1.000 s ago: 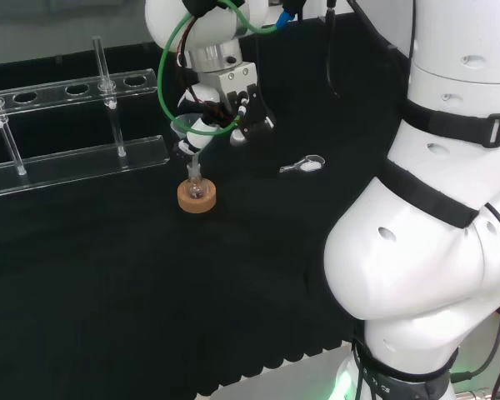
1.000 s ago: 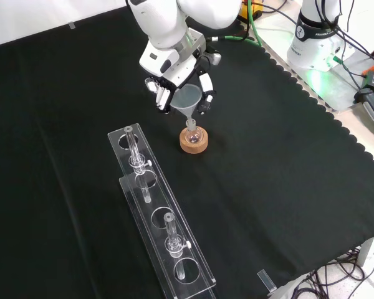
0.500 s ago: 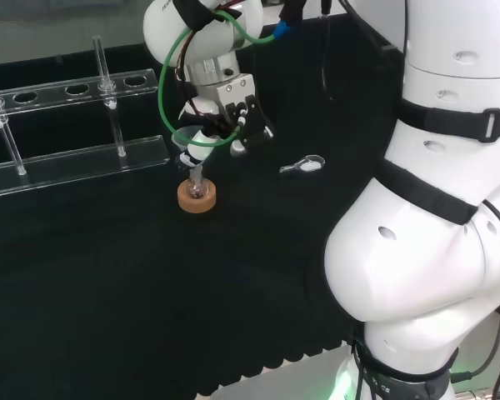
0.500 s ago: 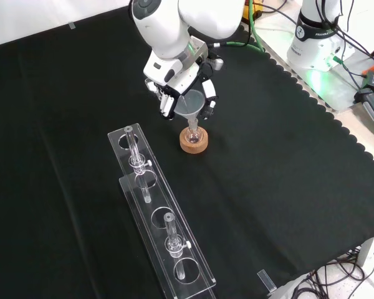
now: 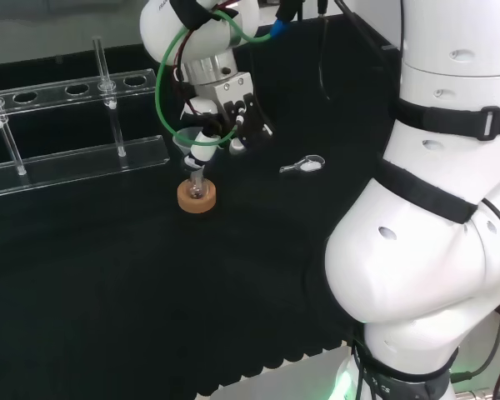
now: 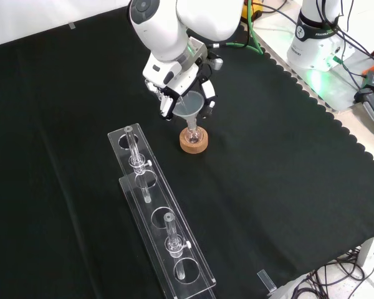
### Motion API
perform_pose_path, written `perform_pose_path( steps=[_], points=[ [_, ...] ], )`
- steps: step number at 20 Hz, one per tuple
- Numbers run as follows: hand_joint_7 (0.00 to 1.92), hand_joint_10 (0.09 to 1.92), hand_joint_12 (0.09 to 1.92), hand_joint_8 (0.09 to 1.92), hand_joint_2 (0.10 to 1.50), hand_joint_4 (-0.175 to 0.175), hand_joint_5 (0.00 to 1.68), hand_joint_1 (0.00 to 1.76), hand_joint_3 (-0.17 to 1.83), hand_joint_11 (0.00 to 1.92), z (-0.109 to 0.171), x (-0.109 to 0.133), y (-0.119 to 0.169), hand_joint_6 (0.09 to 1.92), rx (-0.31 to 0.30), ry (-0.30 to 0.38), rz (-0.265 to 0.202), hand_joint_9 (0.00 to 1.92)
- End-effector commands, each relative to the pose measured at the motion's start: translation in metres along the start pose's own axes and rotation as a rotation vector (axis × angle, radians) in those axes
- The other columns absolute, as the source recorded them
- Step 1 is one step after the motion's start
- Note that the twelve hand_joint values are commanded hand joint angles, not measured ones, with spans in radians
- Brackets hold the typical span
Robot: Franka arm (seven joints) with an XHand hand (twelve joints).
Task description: Place the funnel on the round-bottom flask.
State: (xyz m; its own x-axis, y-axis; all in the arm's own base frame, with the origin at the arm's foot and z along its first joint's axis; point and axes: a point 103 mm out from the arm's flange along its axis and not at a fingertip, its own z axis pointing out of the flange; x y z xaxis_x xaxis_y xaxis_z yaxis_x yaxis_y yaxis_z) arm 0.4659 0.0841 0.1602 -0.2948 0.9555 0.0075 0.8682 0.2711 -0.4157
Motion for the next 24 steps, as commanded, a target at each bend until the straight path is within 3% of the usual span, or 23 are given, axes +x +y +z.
perform_pose_path(
  steps=[1,4,7,14,16,19,24],
  points=[
    [0.47,0.69,0.78,1.08,0.47,-0.175,0.23,0.79,0.84,1.38,-0.013,-0.002,-0.007,0.58,0.021,0.002,0.002,0.97],
    [0.27,0.7,1.05,0.95,0.45,-0.175,0.2,0.69,0.78,1.0,-0.022,-0.001,-0.013,0.26,0.008,-0.012,0.001,0.67],
    [0.08,0.78,1.25,0.86,0.46,-0.175,0.14,0.65,0.73,0.74,-0.043,-0.003,-0.027,0.1,-0.021,-0.008,0.001,0.41],
    [0.0,0.86,1.33,0.73,0.47,-0.175,0.13,0.62,0.68,0.59,-0.052,-0.009,-0.041,0.09,-0.051,-0.003,-0.028,0.26],
    [0.0,0.87,1.36,0.67,0.48,-0.175,0.11,0.6,0.67,0.55,-0.065,-0.011,-0.052,0.09,-0.066,0.021,-0.043,0.23],
    [0.0,0.9,1.41,0.59,0.5,-0.175,0.07,0.56,0.59,0.46,-0.094,-0.021,-0.075,0.09,-0.077,0.129,-0.084,0.15],
    [0.0,0.93,1.46,0.53,0.53,-0.175,0.05,0.52,0.48,0.37,-0.137,-0.038,-0.119,0.09,-0.16,0.253,-0.167,0.07]
  ],
)
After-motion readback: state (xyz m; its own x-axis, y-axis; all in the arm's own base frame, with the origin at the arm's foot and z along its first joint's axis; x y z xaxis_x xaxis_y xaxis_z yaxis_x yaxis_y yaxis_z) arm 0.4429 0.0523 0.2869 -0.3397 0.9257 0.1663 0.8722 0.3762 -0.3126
